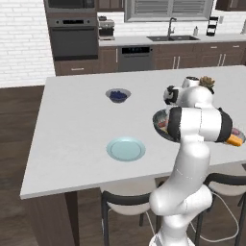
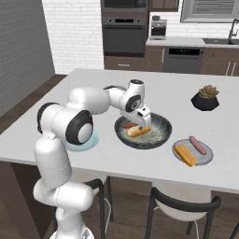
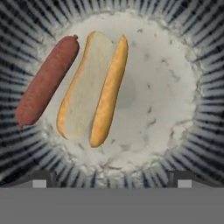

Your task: Place one bun and one sausage from the bowl on each plate.

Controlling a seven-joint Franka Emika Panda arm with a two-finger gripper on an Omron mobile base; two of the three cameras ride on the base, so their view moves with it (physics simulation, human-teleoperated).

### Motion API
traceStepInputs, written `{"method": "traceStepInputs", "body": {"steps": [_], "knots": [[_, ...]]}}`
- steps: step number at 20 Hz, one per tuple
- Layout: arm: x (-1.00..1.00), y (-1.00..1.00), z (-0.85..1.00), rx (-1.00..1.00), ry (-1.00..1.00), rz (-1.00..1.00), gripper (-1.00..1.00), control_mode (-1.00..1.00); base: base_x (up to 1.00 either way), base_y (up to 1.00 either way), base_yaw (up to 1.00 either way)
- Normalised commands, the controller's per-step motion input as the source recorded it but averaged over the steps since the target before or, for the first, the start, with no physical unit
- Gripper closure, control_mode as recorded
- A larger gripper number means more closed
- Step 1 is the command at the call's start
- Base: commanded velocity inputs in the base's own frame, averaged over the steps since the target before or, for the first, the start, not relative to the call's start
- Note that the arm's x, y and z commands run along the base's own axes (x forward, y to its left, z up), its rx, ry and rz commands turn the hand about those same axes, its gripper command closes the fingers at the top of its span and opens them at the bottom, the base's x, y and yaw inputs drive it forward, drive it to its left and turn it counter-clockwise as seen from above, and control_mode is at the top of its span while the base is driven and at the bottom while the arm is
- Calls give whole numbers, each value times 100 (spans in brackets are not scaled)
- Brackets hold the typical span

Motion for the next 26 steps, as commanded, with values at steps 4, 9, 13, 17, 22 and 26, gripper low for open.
{"method": "traceStepInputs", "body": {"steps": [4, 9, 13, 17, 22, 26], "knots": [[60, -21, -34, 2, 0, 0, -100, -100, 0, 0, 0], [51, 0, -34, 0, 0, 0, -100, -100, 0, 0, 0], [31, 0, -32, 0, 0, 0, -100, -100, 0, 0, 0], [5, 0, -29, 0, 0, 0, -100, -100, 0, 0, 0], [1, 0, -21, 0, 0, 0, -100, -100, 0, 0, 0], [2, 1, -22, 0, 0, 0, -100, -100, 0, 0, 0]]}}
